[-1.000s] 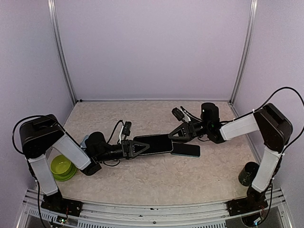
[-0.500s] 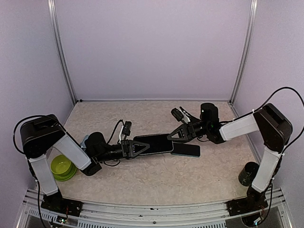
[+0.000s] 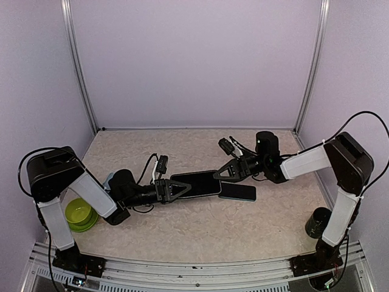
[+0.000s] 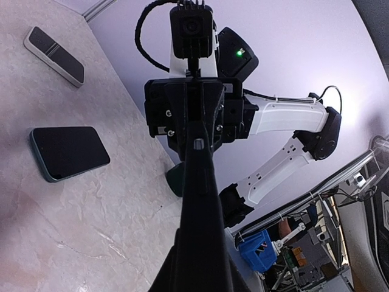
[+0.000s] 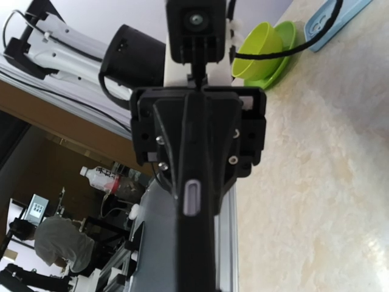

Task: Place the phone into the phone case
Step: Press the corner of the phone case at the bottom right corner of the phone case, then press the corner of the phone case at the bottom left corner of the phone case.

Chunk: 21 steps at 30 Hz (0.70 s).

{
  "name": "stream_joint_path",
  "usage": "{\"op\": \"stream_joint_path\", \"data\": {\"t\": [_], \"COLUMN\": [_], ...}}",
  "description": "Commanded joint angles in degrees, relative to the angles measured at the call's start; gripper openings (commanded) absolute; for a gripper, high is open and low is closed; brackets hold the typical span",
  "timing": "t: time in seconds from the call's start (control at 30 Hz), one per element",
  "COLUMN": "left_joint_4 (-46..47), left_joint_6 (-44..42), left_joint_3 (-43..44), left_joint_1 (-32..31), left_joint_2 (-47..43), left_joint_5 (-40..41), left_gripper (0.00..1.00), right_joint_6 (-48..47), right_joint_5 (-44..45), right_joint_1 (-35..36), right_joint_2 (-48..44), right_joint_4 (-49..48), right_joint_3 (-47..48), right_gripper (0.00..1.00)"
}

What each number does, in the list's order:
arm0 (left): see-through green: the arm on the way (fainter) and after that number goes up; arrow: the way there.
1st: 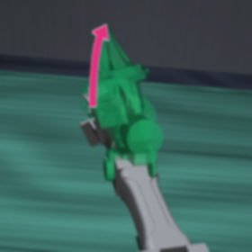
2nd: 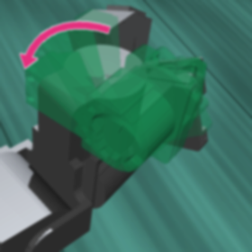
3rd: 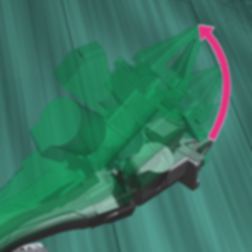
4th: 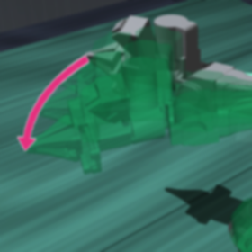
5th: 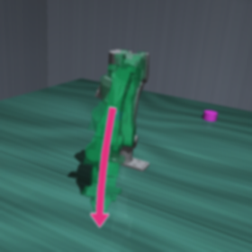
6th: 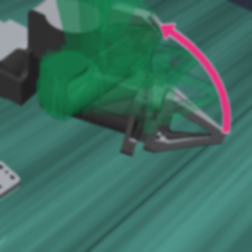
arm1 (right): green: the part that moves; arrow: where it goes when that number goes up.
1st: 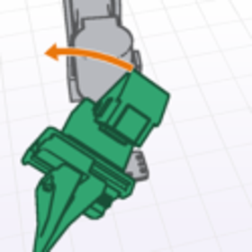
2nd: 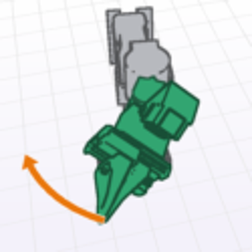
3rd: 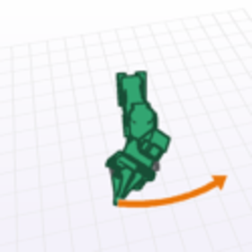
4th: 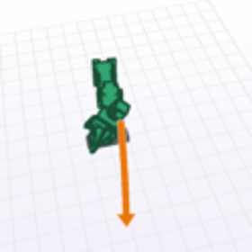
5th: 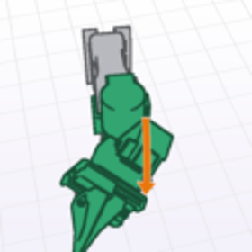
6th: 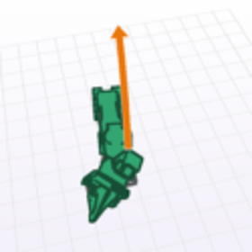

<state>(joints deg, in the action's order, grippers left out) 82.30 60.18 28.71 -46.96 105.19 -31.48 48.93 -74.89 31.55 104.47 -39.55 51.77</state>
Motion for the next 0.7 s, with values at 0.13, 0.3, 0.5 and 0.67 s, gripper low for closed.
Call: {"op": "stream_joint_path", "data": {"t": [0.13, 0.3, 0.5, 0.67], "left_joint_4": [4.4, 4.5, 4.8, 5.2], "left_joint_6": [0.0, 0.0, 0.1, 0.1], "left_joint_3": [2.0, 2.0, 1.7, 1.4], "left_joint_1": [-0.6, -0.6, -0.6, -0.6], "left_joint_2": [0.2, 0.2, 0.4, 0.3], "left_joint_5": [-0.7, -0.8, -0.6, -0.6], "left_gripper": [0.23, 0.24, 0.06, 0.00], "right_joint_6": [-7.7, -12.8, -13.8, -14.0], "right_joint_5": [2.8, 6.2, 7.4, 7.7], "right_joint_1": [2.0, 2.0, 2.0, 2.0], "right_joint_2": [-0.4, -1.7, -2.2, -2.1], "right_joint_4": [10.1, 17.6, 19.3, 19.9], "right_joint_3": [3.9, 5.5, 6.0, 6.1], "right_gripper": [0.00, 0.00, 0.00, 0.00]}}
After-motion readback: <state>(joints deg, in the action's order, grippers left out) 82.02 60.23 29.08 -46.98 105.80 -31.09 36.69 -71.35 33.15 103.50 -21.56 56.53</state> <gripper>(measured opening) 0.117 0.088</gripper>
